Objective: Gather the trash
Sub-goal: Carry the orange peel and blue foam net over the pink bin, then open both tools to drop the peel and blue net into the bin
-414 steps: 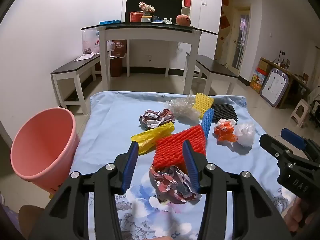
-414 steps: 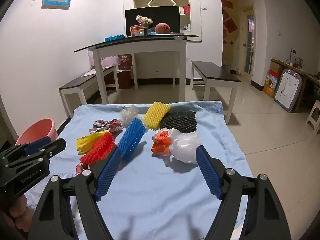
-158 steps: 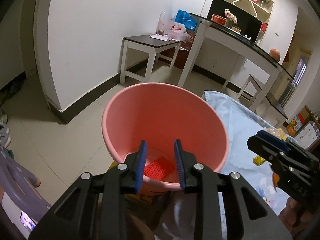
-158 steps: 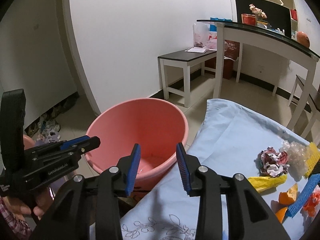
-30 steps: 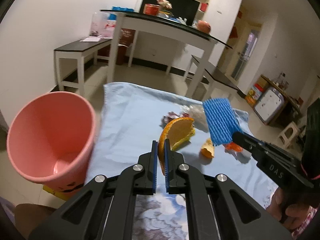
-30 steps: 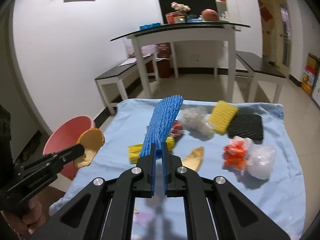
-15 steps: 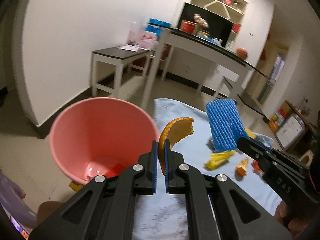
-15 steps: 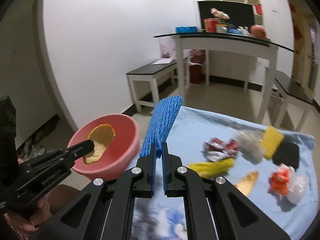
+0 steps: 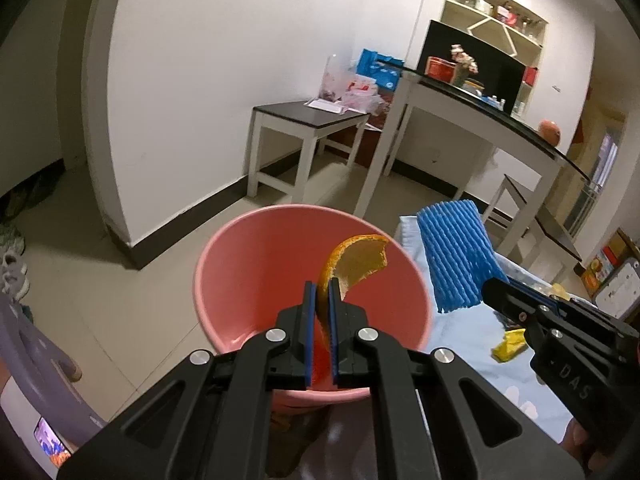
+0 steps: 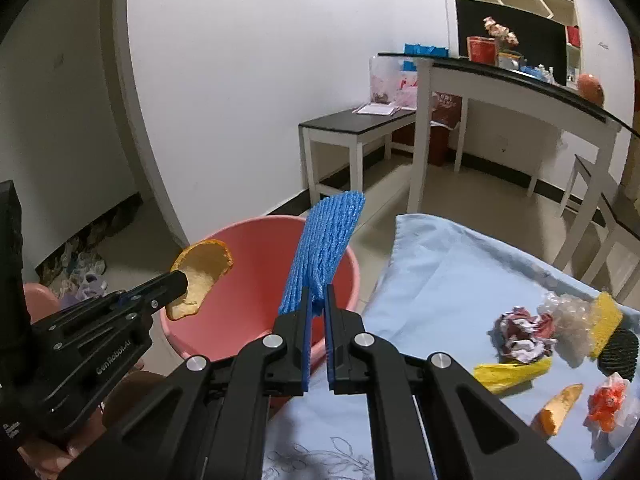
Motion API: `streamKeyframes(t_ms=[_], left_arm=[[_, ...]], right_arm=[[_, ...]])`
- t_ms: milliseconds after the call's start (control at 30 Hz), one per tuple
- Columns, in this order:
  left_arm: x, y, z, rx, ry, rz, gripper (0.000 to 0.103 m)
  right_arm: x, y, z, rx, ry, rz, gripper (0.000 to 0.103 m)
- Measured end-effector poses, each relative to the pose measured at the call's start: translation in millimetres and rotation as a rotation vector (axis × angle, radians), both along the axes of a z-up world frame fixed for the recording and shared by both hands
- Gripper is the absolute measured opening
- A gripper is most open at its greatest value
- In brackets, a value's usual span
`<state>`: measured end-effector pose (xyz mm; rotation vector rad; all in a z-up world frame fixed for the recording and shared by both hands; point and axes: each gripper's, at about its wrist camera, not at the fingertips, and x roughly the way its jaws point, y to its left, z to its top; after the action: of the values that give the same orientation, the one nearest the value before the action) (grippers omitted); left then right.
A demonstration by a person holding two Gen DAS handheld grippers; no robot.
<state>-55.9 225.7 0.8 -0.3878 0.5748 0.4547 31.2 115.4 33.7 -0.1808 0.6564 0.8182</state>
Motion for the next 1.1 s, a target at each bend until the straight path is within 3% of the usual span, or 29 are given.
streamKeyframes(t_ms=[400, 833, 900, 967, 1100], left_arm=[[-5, 26, -15, -0.064, 0.018, 0.051, 0.005], [-2, 27, -18, -0.068, 0.046, 0.047, 0.010], [-2, 28, -17, -0.070, 0.042, 0.044, 0.022], [-2, 29, -16, -0.075, 0.036, 0.043, 0.028], [-5, 29, -15, -0.074, 0.032, 0.042, 0.028]], right_arm=[[3, 32, -17, -0.059, 0.024, 0.032, 0.005], [6, 41, -22, -0.071, 0.034, 0.037, 0.006], [6, 41, -23, -0.072, 0.038, 0.040, 0.007], [6, 40, -23, -0.071, 0.039, 0.040, 0.012], [7, 38, -24, -0.066, 0.035, 0.038, 0.028]])
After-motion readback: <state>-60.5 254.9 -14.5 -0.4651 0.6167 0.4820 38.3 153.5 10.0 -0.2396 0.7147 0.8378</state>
